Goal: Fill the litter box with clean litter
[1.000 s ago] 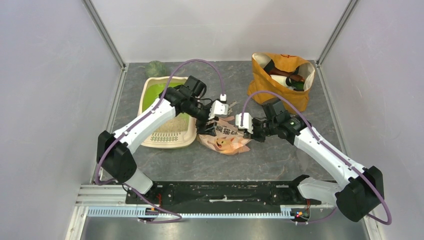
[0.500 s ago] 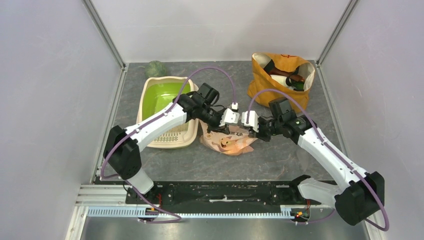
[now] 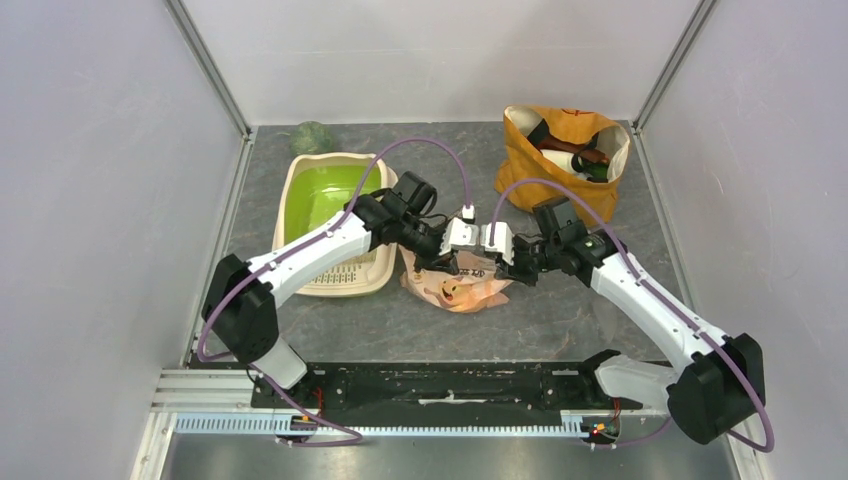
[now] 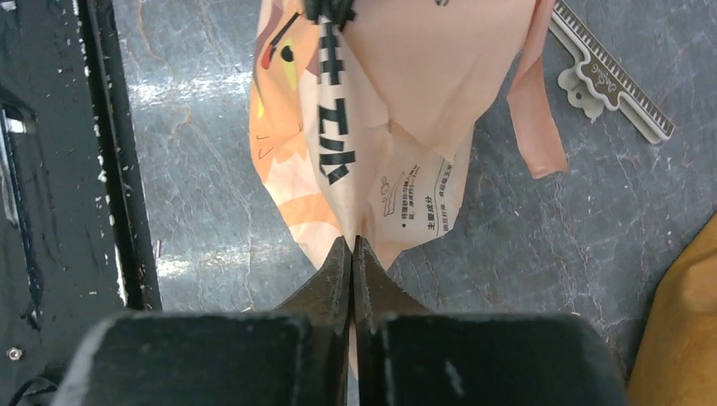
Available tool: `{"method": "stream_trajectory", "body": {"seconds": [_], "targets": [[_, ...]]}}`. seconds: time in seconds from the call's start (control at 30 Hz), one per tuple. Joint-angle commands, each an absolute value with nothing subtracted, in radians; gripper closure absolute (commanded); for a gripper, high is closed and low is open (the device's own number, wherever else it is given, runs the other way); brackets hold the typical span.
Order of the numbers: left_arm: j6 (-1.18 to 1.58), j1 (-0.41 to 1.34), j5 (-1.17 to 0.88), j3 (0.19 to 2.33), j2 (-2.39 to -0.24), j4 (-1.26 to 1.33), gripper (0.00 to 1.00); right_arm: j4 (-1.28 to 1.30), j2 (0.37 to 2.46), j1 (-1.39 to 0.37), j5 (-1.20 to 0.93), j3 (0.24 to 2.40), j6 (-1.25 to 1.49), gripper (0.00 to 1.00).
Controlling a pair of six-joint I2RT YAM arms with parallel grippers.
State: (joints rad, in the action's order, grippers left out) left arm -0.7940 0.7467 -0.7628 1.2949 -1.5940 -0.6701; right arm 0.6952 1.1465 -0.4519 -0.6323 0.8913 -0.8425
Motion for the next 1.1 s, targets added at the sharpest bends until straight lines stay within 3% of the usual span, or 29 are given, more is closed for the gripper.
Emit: {"method": "stream_trajectory", "body": {"seconds": [0.0,0.07,0.17,0.27,0.4,0.57,0.6,0.67,0.93,1.07], "targets": [[-0.722,0.735,-0.768,1.331,-1.562,-0.745,0.76,0.618,1.155,-0.455,-0.575,0.872,-0.847,1.0],[-0.653,0.684,-0.745,1.382,-1.558,-0.744,0.6,0.633,1.13,-0.456,-0.601,0.868,-0.858,1.0],[-0.411,0.541,-0.734,1.437,-1.561,-0.576,0.51,0.647,1.102,-0.462,-0.615,0.858,-0.871,1.0],[-0.29,0.465,-0.587,1.565,-1.624,-0.508,0.47,0.653,1.086,-0.468,-0.606,0.841,-0.9,1.0],[-0.264,0.467,-0.442,1.832,-1.825,-0.598,0.35,0.681,1.071,-0.471,-0.606,0.839,-0.926,1.0],[-0.236,0.529,-0.285,2.058,-2.089,-0.691,0.31,0.691,1.08,-0.47,-0.601,0.848,-0.916,1.0],[-0.239,0.543,-0.268,2.069,-2.122,-0.694,0.19,0.691,1.08,-0.471,-0.601,0.849,-0.915,1.0],[-0.22,0.571,-0.213,2.066,-2.169,-0.68,0.12,0.69,1.076,-0.471,-0.601,0.85,-0.912,1.0],[-0.21,0.644,-0.085,2.022,-2.302,-0.615,0.12,0.702,1.067,-0.471,-0.591,0.845,-0.915,1.0],[-0.221,0.665,-0.037,2.024,-2.356,-0.614,0.17,0.704,1.054,-0.47,-0.592,0.841,-0.913,1.0]]}}
